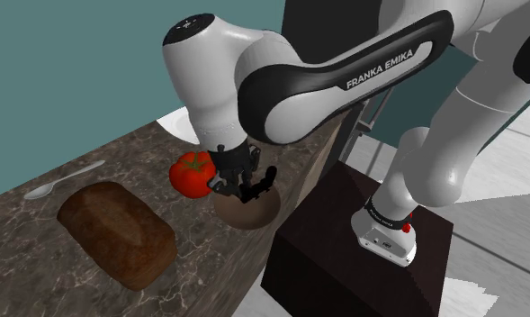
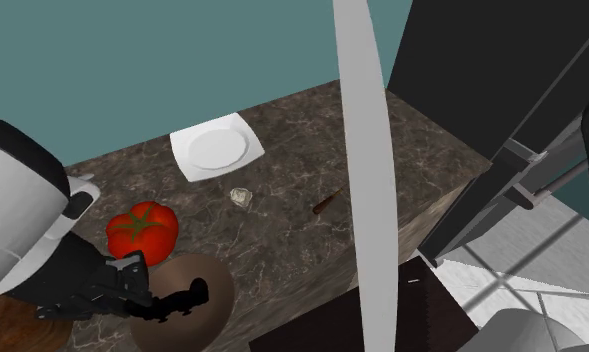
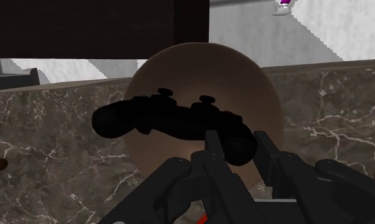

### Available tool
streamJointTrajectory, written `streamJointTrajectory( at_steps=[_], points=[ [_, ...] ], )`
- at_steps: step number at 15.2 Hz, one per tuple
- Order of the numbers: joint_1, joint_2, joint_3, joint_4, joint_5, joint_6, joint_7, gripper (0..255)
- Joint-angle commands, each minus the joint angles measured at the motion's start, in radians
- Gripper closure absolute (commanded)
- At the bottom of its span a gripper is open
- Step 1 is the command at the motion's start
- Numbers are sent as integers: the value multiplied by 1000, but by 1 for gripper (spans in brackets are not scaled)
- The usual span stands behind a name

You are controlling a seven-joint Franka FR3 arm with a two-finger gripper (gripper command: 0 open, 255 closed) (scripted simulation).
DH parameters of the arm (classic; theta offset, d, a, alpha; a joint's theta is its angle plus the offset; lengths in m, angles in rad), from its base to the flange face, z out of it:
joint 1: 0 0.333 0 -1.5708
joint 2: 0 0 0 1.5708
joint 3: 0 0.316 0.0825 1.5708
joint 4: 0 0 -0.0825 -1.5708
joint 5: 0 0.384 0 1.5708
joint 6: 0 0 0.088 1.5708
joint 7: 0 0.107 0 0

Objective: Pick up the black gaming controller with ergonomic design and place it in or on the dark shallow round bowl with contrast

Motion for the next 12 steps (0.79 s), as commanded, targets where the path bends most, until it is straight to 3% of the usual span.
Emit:
streamJointTrajectory(
  at_steps=[1,8,12],
  points=[
    [1,5,1,-20,-2,25,4,255],
    [3,41,4,-80,-19,116,20,255],
    [3,41,4,-80,-19,116,20,255]
  ],
)
